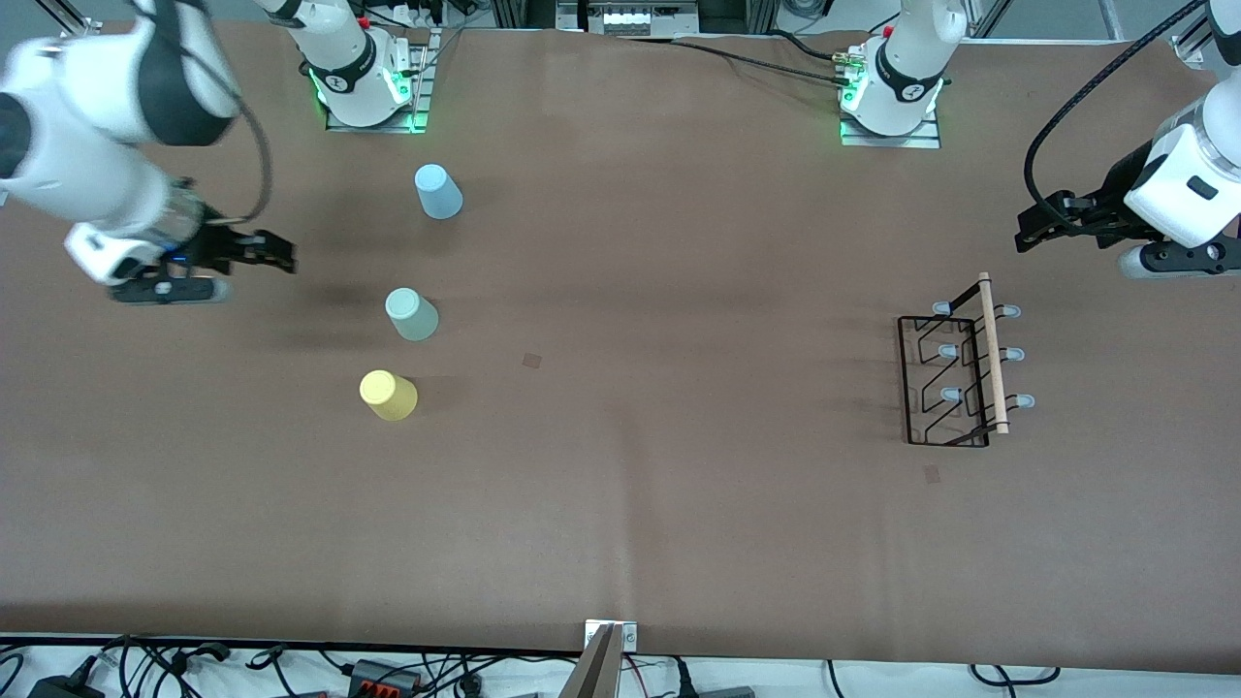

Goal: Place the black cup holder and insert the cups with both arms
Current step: 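Lower the right gripper over the teal cup while the left gripper reaches the rack, then grasp the rack handle with the left gripper while the right gripper grips the cup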

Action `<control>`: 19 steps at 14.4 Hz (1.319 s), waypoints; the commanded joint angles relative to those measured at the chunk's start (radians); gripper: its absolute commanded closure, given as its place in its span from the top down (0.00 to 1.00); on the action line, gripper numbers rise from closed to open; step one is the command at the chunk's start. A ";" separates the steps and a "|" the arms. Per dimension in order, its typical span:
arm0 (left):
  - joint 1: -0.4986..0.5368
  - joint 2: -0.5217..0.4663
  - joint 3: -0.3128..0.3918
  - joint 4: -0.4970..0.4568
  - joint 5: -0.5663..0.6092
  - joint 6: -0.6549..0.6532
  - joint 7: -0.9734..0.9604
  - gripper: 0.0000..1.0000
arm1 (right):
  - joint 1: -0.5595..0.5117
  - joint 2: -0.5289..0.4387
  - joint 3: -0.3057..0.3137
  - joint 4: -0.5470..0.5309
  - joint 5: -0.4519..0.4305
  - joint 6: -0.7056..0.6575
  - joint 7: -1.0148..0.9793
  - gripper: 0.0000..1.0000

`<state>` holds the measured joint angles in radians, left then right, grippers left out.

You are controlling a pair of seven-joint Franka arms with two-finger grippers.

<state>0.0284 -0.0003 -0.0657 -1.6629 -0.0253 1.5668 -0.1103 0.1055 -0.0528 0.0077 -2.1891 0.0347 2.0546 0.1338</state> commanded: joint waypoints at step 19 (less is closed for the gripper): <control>0.079 0.250 -0.019 -0.232 0.087 0.509 0.156 1.00 | 0.181 0.203 -0.005 -0.127 0.004 0.413 0.297 1.00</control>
<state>0.1096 0.2677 -0.0774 -1.8759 0.0465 2.0633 0.0275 0.2710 0.1368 0.0041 -2.3162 0.0345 2.4250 0.4118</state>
